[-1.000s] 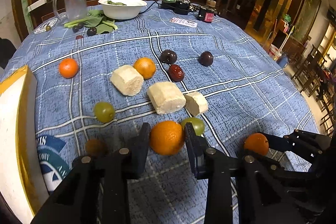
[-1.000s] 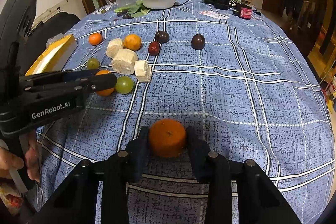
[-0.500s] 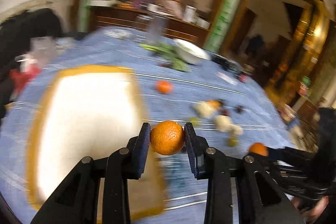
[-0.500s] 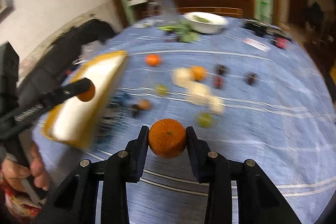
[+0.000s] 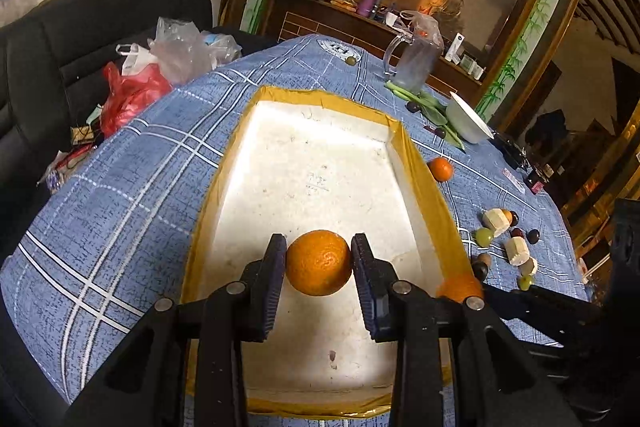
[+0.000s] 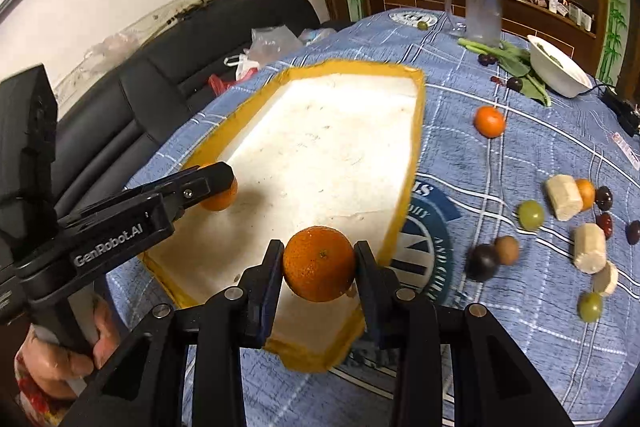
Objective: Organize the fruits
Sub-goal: 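Carry both oranges over the foam tray and open both tools to drop them, then move both open tools back toward the fruit on the tablecloth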
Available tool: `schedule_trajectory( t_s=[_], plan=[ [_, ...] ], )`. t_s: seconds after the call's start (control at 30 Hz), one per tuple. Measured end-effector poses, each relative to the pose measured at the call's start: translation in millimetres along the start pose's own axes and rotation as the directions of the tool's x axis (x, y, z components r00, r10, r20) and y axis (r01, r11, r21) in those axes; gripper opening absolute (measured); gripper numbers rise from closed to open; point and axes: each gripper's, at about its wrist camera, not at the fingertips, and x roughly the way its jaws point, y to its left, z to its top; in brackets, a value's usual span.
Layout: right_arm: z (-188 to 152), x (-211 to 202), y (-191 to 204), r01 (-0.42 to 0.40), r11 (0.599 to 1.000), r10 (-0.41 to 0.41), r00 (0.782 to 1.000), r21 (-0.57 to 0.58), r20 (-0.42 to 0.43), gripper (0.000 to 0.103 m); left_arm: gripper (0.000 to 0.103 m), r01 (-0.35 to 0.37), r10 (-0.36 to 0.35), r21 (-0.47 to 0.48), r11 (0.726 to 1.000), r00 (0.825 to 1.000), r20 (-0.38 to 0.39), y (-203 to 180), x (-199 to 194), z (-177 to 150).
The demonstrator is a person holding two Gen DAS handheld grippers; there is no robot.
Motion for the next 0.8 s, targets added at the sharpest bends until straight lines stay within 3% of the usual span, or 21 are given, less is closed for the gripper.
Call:
schedule_trajectory(
  t_s=[0.1,0.23,0.43,0.57,0.67,0.73,0.8],
  plan=[
    [0,2,2,0.005,1.0,-0.005,1.0,0.011,-0.003,0.04,0.032,0.014,-0.015,-0.013,1.0,1.0,-0.008,1,2,0],
    [0,-22,4,0.049,0.999,-0.049,0.997,0.003,0.054,0.056,0.036,0.048,-0.047,-0.031,0.998,0.999,0.025,0,-8,1],
    [-4,-63,1,0.121,0.993,-0.119,0.984,-0.008,0.13,0.057,0.05,0.086,-0.087,0.015,0.996,0.989,0.117,-23,-44,0],
    [-22,-88,5,0.265,0.962,-0.247,0.948,-0.068,0.201,0.057,0.051,0.159,-0.166,0.063,0.985,0.979,0.121,-49,-62,-3],
    [-34,-96,-2,0.304,0.953,-0.29,0.928,-0.023,0.235,0.06,0.051,0.135,-0.145,0.083,0.987,0.98,0.135,-63,-65,-10],
    [-46,-104,-14,0.254,0.965,-0.262,0.919,0.065,0.295,0.073,0.051,0.146,-0.159,0.102,0.984,0.978,0.132,-71,-67,-17],
    [-56,-112,-28,0.151,0.975,-0.199,0.917,0.162,0.345,0.074,0.051,0.139,-0.156,0.127,0.982,0.978,0.137,-80,-70,-22]
  ],
)
